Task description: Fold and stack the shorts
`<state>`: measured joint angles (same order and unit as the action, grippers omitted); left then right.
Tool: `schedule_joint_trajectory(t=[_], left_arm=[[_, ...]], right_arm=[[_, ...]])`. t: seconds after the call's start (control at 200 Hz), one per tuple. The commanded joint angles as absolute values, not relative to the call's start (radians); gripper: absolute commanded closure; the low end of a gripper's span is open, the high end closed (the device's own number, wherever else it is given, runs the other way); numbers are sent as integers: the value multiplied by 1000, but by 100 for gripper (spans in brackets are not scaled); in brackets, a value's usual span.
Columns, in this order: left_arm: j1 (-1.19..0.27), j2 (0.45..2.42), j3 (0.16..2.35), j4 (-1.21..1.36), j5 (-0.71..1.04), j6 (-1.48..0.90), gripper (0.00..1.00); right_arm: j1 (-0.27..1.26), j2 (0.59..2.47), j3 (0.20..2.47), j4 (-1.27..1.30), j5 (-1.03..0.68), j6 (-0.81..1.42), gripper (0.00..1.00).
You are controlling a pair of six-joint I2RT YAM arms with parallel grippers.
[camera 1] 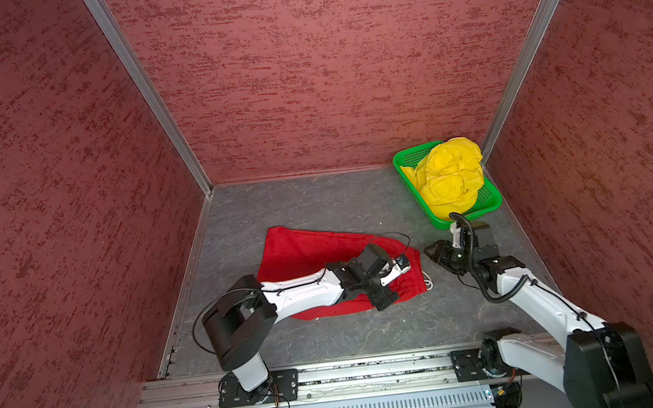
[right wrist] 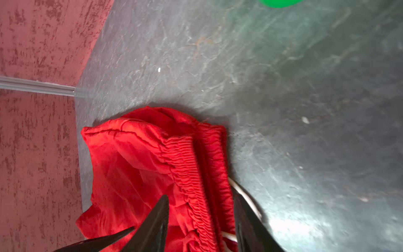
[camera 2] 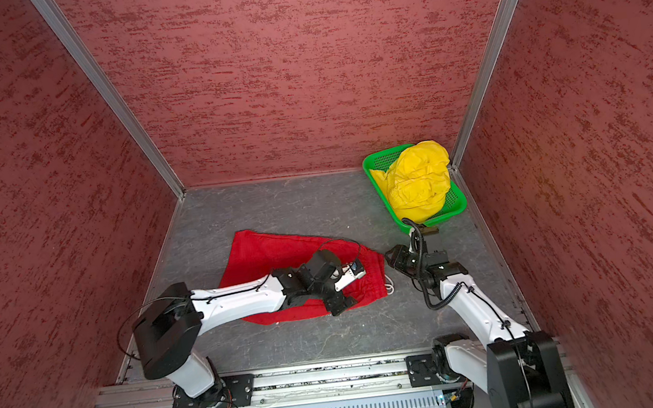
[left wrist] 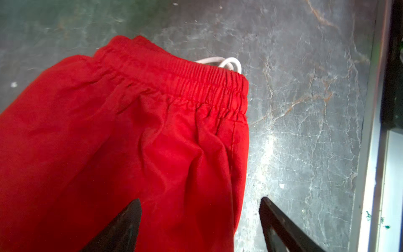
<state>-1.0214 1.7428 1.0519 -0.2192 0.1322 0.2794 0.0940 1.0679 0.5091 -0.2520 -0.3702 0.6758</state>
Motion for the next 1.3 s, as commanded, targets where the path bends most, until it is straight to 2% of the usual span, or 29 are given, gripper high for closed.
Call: schedule_joint_trajectory(t=[0.0, 0.296, 0.481, 0.561, 0.656, 0.802, 1.012, 1.097, 1.298], left_arm=[[-1032, 1816, 1115, -140, 178, 357, 12], [-1059, 1984, 1230, -51, 184, 378, 6], [-1063, 2042, 1243, -40, 161, 390, 9], [-1067, 2044, 1224, -20, 158, 391, 16], [-1074, 2039, 1202, 15, 147, 394, 36], [-1087, 2008, 1160, 73, 134, 388, 56], [-1090, 1946, 1060, 242, 128, 362, 86], [-1091, 1930, 1026, 301, 116, 359, 92], [-1091, 1913, 981, 384, 94, 356, 95]], right_arm=[[64, 1046, 483, -264, -422, 665, 48], [-18, 1043, 388, -170, -524, 716, 46], [-37, 1037, 362, -138, -549, 744, 44], [-37, 1041, 337, -78, -585, 797, 42], [-37, 1056, 327, -46, -609, 833, 38], [-37, 1071, 308, 21, -638, 893, 33], [-37, 1052, 312, 19, -655, 967, 18], [-37, 1061, 316, -18, -654, 976, 14], [-21, 1106, 272, 93, -743, 1061, 13]])
